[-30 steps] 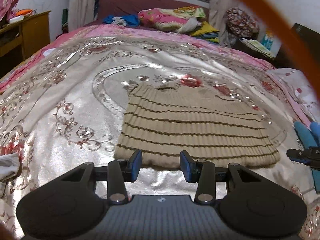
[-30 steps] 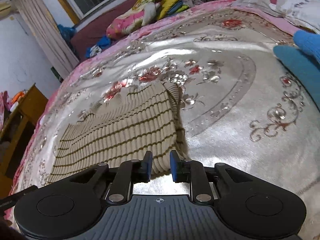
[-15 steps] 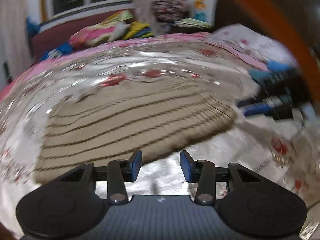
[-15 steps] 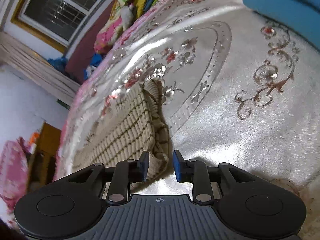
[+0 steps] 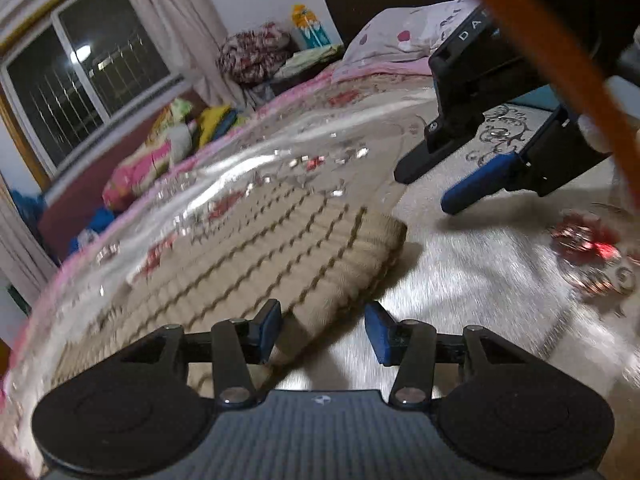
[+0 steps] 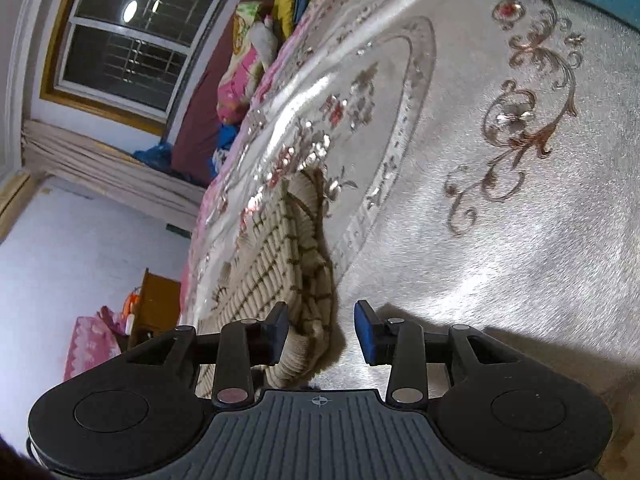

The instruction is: Fold small clothes

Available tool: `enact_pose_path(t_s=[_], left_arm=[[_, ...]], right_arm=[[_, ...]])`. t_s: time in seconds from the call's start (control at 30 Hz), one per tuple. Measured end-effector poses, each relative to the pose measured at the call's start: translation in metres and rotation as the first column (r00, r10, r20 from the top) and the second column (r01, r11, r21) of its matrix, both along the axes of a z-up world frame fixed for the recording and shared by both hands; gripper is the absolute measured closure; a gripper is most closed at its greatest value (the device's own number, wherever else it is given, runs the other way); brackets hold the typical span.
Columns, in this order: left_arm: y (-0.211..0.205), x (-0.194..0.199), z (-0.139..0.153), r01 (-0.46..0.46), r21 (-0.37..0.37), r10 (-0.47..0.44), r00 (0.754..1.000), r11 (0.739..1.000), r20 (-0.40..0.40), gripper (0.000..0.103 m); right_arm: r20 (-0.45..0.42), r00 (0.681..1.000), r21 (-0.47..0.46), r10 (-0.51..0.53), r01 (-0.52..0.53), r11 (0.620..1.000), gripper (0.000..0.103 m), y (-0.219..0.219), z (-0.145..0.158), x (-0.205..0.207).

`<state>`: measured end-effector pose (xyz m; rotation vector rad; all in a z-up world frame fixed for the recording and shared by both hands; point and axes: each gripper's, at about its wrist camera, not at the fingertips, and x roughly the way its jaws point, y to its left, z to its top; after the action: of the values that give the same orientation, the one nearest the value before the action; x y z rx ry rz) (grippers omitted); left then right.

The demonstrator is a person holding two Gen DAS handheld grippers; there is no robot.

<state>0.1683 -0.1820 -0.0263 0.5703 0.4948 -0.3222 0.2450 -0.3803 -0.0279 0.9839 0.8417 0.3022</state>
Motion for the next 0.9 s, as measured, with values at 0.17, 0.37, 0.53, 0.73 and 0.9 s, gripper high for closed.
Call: enact_pose_path(t_s=[0.17,0.37,0.53,0.73,0.9], left_arm=[[-0.017,0.012,-0.002,-0.004,0.028,0.003,0.999,1.000,0.050,0.047],[-0.022,0.027,0.003,0.004,-0.008,-0.004,1.000,1.000,0.027,0.058],[-0.015,0.026,0.010,0.029,-0.053,-0.030,1.000,0.998,-0.008,0.078],[-0.005,0.030,0.019,0.034,-0.134,-0.039,0.999,0.990,-0.033,0.084],[0.004,0.032,0.025,0.032,-0.210,-0.043,0.998,0.977,-0.050,0.085]], right_arm=[[-0.018,1.000,0.080,-0.003,0.005,0.997,0.066,-0.012,-0.008,0.003],[0.006,1.000,0.086,-0.013,0.013,0.996,0.064,-0.016,-0.003,0.001],[0.021,0.999,0.072,-0.027,0.026,0.997,0.058,-0.011,0.001,0.015],[0.003,0.999,0.097,-0.037,0.037,0.995,0.043,0.008,-0.002,0.063],[-0.038,0.999,0.026,-0.015,0.016,1.000,0.043,0.031,-0.007,0.107]])
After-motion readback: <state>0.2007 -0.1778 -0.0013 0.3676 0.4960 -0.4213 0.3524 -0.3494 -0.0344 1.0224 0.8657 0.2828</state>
